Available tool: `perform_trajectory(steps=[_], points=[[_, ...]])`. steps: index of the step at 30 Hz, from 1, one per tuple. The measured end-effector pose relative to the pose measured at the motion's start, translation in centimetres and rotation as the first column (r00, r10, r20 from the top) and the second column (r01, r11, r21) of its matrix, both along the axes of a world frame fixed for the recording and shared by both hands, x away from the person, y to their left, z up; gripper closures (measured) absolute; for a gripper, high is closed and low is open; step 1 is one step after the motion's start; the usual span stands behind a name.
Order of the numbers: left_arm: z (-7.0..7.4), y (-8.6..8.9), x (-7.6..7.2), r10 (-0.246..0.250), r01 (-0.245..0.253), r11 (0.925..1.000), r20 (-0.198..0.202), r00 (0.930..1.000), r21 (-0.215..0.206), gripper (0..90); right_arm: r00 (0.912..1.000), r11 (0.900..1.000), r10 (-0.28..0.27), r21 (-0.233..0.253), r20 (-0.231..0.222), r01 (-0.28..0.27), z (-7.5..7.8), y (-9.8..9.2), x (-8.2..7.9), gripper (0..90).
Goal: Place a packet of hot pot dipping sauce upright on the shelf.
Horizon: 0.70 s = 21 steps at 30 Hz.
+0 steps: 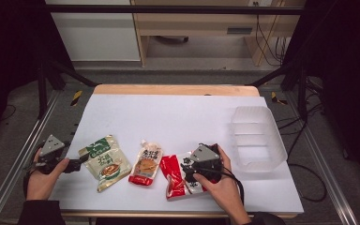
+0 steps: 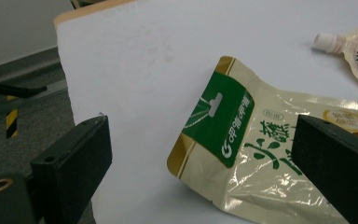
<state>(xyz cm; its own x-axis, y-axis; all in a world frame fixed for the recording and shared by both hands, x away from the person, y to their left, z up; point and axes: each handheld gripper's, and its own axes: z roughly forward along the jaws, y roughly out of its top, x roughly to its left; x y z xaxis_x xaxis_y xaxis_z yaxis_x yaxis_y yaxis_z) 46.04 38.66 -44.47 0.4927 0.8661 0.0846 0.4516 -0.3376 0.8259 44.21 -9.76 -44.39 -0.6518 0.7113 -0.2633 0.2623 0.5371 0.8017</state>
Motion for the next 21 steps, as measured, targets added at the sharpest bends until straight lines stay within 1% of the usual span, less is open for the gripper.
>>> perform_trajectory(steps=[2,4,5,6,7,8,9,12,13,14,16,18,19,21], points=[[-0.3,0.0,0.1,-0.002,0.002,1.0000,-0.015,0.9999,0.002,5.6,1.0000,1.000,-0.003,0.004,-0.004,0.003,-0.1,-0.2,-0.2,7.3],[-0.6,-0.1,0.2,-0.011,0.011,0.9998,-0.036,0.9993,0.014,5.8,0.9999,1.000,-0.006,-0.004,-0.012,0.006,-0.2,-0.1,-0.4,7.4],[-0.7,-0.2,0.3,-0.011,0.012,0.9996,-0.043,0.9990,0.026,6.8,0.9999,1.000,-0.005,-0.017,-0.013,0.005,-0.3,-0.1,-0.6,7.3],[-0.7,-0.2,0.3,-0.004,0.005,0.9986,-0.037,0.9993,0.052,6.8,0.9999,1.000,-0.005,-0.017,-0.013,0.005,-0.3,-0.1,-0.6,7.3],[-0.7,-0.3,0.4,0.002,-0.001,0.9984,-0.031,0.9995,0.057,8.2,0.9999,1.000,-0.005,-0.024,-0.011,0.005,-0.3,-0.1,-0.7,7.3],[-0.8,-0.2,0.6,0.005,-0.003,0.9990,-0.031,0.9995,0.044,9.2,0.9999,1.000,-0.003,-0.024,-0.011,0.003,-0.3,-0.1,-0.7,7.3],[-1.0,-0.2,0.7,0.003,-0.002,0.9994,-0.043,0.9991,0.035,9.3,0.9999,1.000,0.003,-0.026,-0.013,-0.003,-0.4,-0.1,-0.7,7.1],[-1.6,-0.1,1.3,0.005,-0.001,0.9992,-0.087,0.9962,0.041,10.0,0.9996,0.999,0.000,-0.032,-0.027,-0.001,-0.6,-0.1,-0.5,7.1],[-1.8,-0.1,1.5,0.004,-0.001,0.9995,-0.096,0.9954,0.031,10.0,0.9995,0.999,0.005,-0.038,-0.032,-0.006,-0.7,0.0,-0.4,7.1],[-1.8,-0.1,1.5,0.004,-0.001,0.9995,-0.096,0.9954,0.031,10.2,0.9995,0.999,0.005,-0.038,-0.032,-0.006,-0.7,0.0,-0.4,7.1],[-1.8,-0.1,1.7,-0.002,0.003,0.9998,-0.100,0.9949,0.017,10.5,0.9995,0.999,0.009,-0.043,-0.031,-0.011,-0.8,0.0,-0.4,7.1],[-2.0,-0.3,1.8,-0.008,0.010,0.9998,-0.110,0.9939,0.016,10.8,0.9993,0.999,0.009,-0.044,-0.035,-0.011,-0.8,0.1,-0.5,7.1],[-2.2,-0.4,1.9,-0.015,0.018,0.9995,-0.125,0.9920,0.024,10.9,0.9993,0.999,0.010,-0.045,-0.036,-0.012,-0.9,0.1,-0.5,7.1],[-2.3,-0.5,2.0,-0.020,0.024,0.9993,-0.136,0.9905,0.028,10.9,0.9992,0.999,0.011,-0.046,-0.038,-0.012,-0.9,0.1,-0.5,7.1]])
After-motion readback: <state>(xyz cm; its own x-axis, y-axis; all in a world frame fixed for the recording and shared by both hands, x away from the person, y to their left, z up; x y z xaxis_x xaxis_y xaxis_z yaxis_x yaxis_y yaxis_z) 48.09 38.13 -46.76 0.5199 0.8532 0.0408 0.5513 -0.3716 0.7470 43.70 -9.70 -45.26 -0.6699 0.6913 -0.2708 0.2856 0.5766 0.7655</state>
